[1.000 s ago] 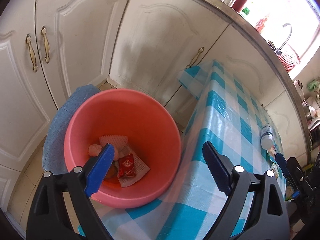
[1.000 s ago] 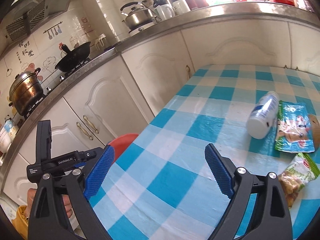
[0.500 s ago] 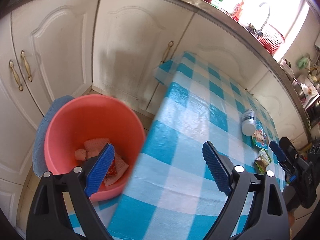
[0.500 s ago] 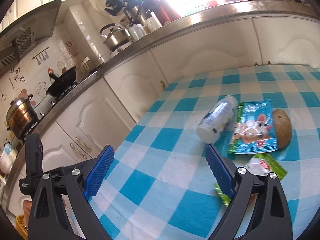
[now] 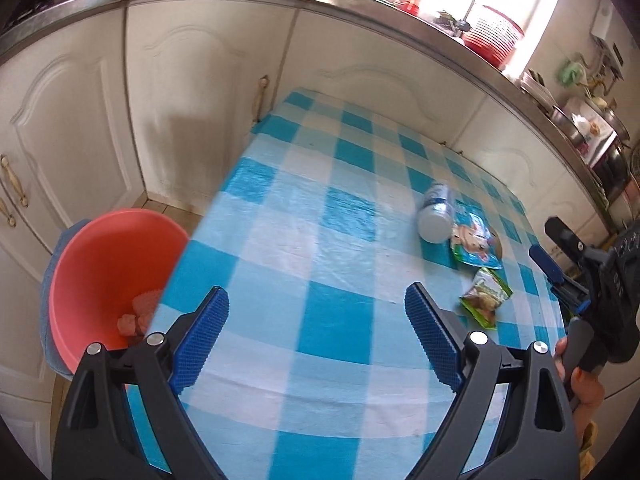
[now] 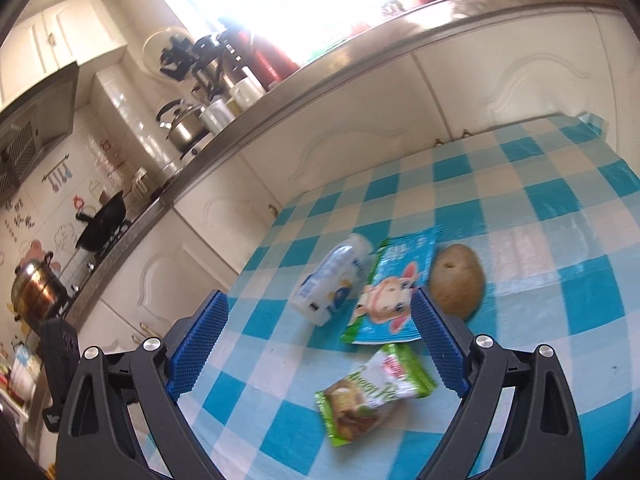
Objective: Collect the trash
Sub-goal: 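Bring both open tools back over the table toward the green pea snack packet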
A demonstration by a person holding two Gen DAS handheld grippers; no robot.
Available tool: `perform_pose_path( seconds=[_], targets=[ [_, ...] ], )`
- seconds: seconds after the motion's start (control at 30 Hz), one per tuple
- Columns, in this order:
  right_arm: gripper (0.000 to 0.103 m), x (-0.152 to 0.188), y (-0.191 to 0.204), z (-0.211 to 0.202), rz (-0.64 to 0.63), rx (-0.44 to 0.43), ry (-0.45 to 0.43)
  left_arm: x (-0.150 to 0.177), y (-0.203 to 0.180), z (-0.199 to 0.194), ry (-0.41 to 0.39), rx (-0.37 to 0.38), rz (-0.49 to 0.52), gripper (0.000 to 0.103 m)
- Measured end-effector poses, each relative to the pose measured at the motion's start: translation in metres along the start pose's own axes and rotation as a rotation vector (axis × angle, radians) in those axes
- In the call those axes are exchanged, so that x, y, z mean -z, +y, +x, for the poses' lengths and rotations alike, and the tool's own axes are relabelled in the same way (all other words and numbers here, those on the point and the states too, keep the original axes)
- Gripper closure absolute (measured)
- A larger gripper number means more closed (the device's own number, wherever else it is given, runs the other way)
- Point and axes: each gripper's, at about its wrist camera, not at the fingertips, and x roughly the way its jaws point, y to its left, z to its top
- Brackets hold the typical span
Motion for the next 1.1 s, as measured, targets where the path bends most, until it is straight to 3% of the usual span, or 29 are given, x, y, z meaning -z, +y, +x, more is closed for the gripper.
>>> perform_pose_path(
  seconds=[0.4, 0.67, 0.9, 1.1],
  targets=[
    [0.011, -0.022, -0.082, -0.012, 0.215, -0.002, 0.008, 0.019, -0.107, 0.016, 0.051, 0.133, 0.307, 0.013],
    [0.011, -0.027, -0.097, -0.005, 0.210, -0.022, 0.074, 0.031, -0.165, 0.044, 0.088, 0.170, 0.482, 0.013],
    [0.011, -0.028, -0.096, 0.001, 0.172, -0.017, 0.106, 0.029, -0.184, 0.073, 0.113, 0.143, 0.541, 0.013],
    [0.011, -0.030, -0.106, 0.001, 0.202, -0.024, 0.109, 0.024, -0.183, 0.090, 0.134, 0.128, 0.528, 0.017]
  ],
)
